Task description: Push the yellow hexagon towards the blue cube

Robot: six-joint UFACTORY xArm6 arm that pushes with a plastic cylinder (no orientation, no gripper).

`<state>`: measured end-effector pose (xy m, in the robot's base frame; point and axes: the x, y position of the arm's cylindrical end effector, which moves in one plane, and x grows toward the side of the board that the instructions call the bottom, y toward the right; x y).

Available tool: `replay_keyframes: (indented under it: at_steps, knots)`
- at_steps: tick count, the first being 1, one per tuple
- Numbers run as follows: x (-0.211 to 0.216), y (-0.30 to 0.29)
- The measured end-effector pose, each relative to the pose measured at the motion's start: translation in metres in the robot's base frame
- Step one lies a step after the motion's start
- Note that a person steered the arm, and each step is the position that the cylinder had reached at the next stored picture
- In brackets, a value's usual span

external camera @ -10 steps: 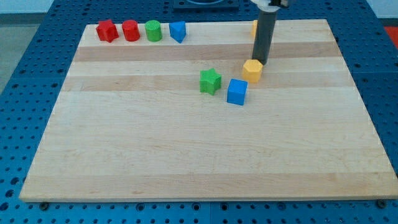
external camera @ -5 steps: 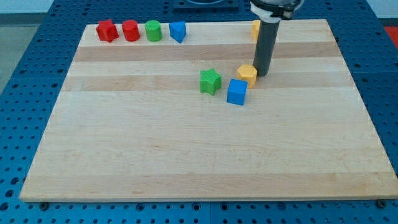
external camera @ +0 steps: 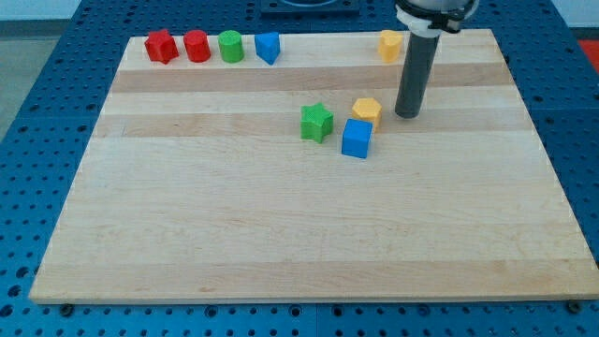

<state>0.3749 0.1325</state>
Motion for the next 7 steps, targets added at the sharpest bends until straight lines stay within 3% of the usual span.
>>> replay_keyframes:
  at_steps: [2, 7]
  knots:
    - [0.029, 0.0]
    - [0.022, -0.034]
